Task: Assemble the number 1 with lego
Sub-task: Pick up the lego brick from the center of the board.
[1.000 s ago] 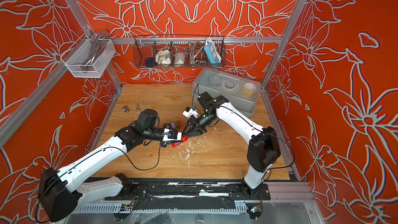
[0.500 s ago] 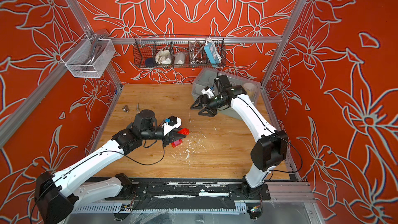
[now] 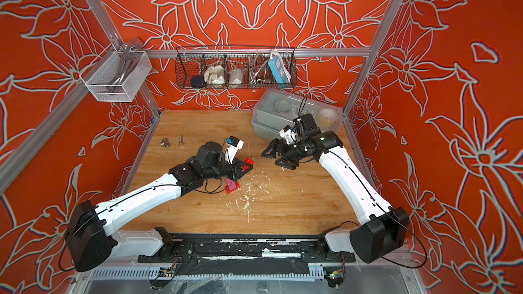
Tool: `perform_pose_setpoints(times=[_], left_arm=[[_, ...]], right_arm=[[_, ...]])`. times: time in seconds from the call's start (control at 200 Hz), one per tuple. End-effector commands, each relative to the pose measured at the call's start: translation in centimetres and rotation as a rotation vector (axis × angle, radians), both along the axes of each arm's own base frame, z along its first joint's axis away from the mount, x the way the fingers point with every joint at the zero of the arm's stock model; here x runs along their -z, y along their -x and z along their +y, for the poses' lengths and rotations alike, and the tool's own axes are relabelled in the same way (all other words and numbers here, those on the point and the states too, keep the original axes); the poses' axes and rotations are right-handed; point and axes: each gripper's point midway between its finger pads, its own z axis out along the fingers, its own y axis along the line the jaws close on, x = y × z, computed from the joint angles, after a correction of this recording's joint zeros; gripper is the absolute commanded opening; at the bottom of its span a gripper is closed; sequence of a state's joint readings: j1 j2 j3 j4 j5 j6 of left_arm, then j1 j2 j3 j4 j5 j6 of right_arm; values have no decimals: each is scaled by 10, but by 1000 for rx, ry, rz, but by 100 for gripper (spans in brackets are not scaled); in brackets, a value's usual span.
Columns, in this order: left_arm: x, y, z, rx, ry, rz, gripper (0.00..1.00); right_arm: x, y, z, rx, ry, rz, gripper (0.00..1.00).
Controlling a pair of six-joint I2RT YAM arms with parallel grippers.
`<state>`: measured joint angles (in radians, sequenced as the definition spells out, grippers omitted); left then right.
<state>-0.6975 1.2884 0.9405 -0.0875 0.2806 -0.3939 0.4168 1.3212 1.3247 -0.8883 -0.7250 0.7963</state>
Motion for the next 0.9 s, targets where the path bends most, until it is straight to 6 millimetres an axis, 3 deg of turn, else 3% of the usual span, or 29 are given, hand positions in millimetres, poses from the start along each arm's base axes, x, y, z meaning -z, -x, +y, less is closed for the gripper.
perform_pose_setpoints(times=[0.0, 0.145, 0.315, 0.455, 0.621, 0.896], left_arm=[[-15, -11, -4, -57, 54, -6, 5], [-13, -9, -4, -50, 49, 6, 5], [-12, -7, -7, -37, 54, 23, 7], [-16, -7, -11, -31, 71, 38, 8], [-22, -9, -16, -13, 82, 34, 8], [-19, -9, -18, -4, 81, 42, 8]], right_arm=[[-7, -11, 9, 97, -65, -16, 77], [-10, -16, 18, 120, -88, -42, 69], [-15, -25, 28, 162, -116, -105, 70], [-4, -25, 40, 151, -129, -95, 69], [-1, -26, 49, 134, -133, -110, 60], [8, -28, 58, 112, -139, -78, 56]])
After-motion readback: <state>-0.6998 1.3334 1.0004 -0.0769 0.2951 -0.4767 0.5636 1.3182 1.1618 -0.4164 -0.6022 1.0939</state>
